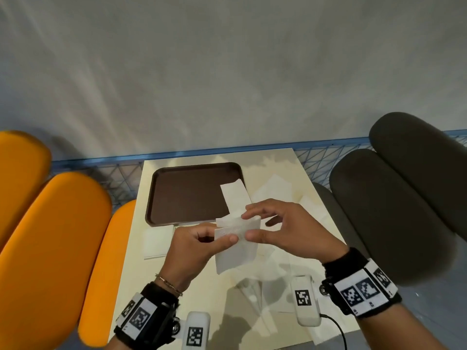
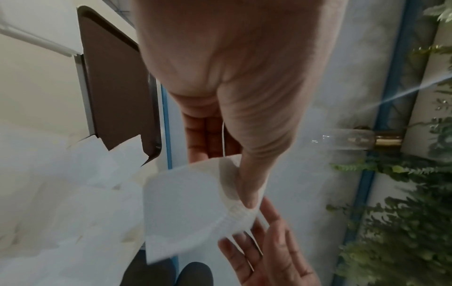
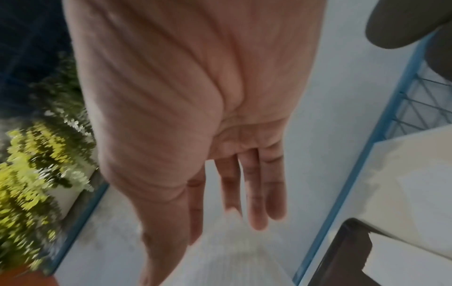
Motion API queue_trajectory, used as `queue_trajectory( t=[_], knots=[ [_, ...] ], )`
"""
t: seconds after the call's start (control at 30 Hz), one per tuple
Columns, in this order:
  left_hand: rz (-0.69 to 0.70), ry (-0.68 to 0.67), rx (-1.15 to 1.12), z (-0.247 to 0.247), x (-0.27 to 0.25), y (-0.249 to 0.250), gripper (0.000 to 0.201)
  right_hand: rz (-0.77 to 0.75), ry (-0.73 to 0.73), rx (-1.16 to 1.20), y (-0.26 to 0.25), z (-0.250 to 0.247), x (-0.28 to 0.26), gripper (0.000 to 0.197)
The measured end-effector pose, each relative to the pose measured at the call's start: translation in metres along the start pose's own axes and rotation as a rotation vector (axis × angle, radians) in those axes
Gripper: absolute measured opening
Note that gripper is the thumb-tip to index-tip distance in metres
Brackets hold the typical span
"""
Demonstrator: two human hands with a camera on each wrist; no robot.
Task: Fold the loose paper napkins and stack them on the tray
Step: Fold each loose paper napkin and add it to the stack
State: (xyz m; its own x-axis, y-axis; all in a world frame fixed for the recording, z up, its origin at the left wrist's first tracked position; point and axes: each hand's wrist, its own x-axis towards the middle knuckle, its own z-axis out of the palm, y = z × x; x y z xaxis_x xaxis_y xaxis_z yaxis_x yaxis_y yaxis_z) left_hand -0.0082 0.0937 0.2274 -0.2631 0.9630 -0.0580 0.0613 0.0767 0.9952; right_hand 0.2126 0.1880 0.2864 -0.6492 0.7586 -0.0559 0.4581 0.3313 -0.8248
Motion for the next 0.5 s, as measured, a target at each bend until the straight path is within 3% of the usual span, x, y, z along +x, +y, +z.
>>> queue_trajectory(
  t=[0.2,0.33,0.5],
  knots=[
    [0.038,-0.052,-0.034,-0.001,-0.008,0.016,0.025,0.009,0.011,-0.026,0.004,0.0,0.004,0.022],
    [0.025,0.026,-0.065,0.002,-0.012,0.022,0.03,0.016,0.006,0.031,0.006,-0.005,0.007,0.027],
    [0.035,0.183,-0.092,0.017,-0.015,0.023,0.012,0.016,0.106,0.179,0.008,-0.006,0.014,0.024]
  ],
)
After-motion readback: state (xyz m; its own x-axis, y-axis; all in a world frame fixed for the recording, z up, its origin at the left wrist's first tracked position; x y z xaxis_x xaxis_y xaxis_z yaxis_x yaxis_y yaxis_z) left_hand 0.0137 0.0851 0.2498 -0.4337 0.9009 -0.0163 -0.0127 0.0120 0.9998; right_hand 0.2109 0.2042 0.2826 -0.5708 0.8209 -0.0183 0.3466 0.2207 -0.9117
